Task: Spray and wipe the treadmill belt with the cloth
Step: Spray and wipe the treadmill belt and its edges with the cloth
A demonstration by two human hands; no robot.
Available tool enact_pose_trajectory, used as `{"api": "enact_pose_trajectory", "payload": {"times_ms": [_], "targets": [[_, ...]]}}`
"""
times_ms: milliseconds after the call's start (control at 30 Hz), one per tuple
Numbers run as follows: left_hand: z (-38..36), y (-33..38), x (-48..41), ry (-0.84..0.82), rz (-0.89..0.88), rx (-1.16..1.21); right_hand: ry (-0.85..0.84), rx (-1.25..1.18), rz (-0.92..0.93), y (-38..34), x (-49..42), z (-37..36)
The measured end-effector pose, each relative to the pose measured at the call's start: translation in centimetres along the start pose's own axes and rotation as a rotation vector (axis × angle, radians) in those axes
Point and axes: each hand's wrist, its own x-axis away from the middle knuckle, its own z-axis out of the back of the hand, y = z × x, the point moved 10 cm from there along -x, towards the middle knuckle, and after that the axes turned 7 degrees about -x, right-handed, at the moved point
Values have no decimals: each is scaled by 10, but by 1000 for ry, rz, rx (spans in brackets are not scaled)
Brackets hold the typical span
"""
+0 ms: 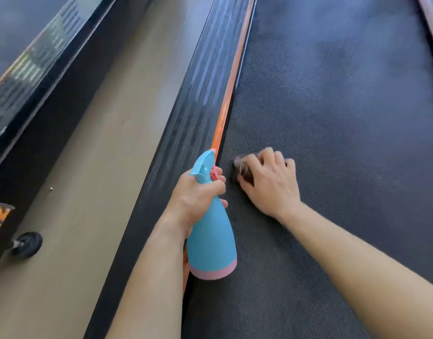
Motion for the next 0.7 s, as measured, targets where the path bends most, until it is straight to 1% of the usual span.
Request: {"api": "enact_pose_trajectory", "payload": {"times_ms": [67, 133, 233, 300, 400, 433, 500, 567, 600, 633, 700], "targets": [[0, 1, -2, 3, -3, -5, -26, -51, 127, -13, 30, 1], [-1, 1, -1, 3, -2, -10, -53, -64, 161, -11, 18, -2], [-2, 2, 0, 12, 16, -25, -27, -32, 94, -5, -32, -11], [-1, 1, 0, 23, 32, -47, -64, -19, 4, 0, -65, -21], [1, 1, 2, 37, 38, -60, -82, 3, -67, -5, -70, -25], [1, 1, 3, 42, 39, -71, -66, -3, -60, -8, -59, -20], [1, 3, 4, 47, 31, -77, -29, -32, 35, -18, -25, -12], [1, 4, 3, 39, 21, -54, -43, -68, 156, -27, 3, -10], [0, 4, 2, 31, 18, -38, -53, -77, 181, -26, 5, -10], [-1, 5, 2, 25, 13, -24, -56, -79, 186, -24, -3, -11], [0, 4, 1, 29, 18, -23, -51, -61, 133, -21, -35, -16]]}}
